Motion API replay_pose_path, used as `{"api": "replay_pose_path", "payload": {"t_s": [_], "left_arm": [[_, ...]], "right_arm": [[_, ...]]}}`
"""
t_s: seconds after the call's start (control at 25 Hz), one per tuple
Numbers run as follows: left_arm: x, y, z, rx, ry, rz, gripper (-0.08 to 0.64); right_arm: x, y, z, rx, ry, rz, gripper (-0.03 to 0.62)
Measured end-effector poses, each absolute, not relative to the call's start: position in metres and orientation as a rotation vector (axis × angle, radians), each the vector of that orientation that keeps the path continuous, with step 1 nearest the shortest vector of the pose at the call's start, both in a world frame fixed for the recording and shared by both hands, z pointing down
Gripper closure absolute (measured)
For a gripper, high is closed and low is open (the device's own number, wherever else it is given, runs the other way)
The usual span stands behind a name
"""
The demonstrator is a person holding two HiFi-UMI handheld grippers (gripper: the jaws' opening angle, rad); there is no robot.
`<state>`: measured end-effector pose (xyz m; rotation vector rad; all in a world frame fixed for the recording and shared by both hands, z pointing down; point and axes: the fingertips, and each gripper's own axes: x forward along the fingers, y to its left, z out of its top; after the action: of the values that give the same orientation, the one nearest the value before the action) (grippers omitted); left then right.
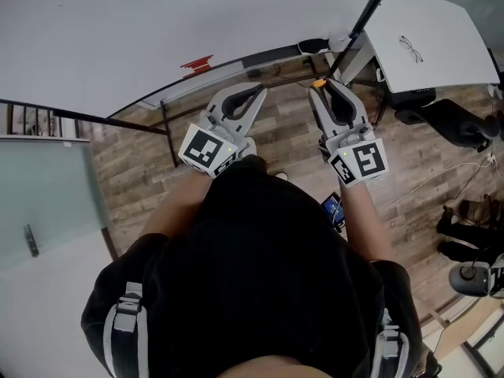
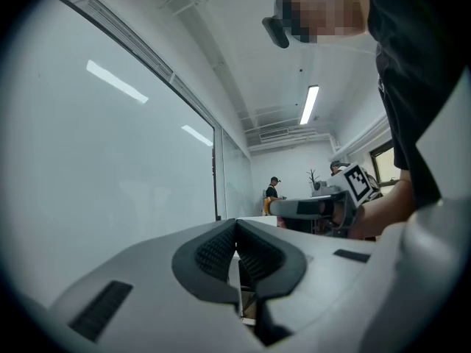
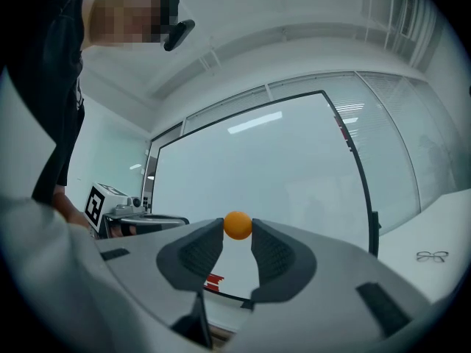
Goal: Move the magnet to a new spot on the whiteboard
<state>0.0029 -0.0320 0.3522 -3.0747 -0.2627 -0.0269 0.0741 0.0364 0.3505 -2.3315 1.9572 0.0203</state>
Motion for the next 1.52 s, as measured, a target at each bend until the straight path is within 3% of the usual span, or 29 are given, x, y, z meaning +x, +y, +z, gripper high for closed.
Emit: {"api": "replay_pose_path", "payload": {"t_s": [0.72,1.52], "left_arm": [[0.141,-0.018,0.367,-3.079,-0.509,-0.029,0.555],[0.301,-0.051,0.384,-3.058,-0.763,-0.056,0.555]], "right_arm": [[0.198,0.060,0.364,-2.505,1.771,-0.016,0.474],[0.358,0.012,0.389,-2.640,1.604,-0.118,0.474]]}}
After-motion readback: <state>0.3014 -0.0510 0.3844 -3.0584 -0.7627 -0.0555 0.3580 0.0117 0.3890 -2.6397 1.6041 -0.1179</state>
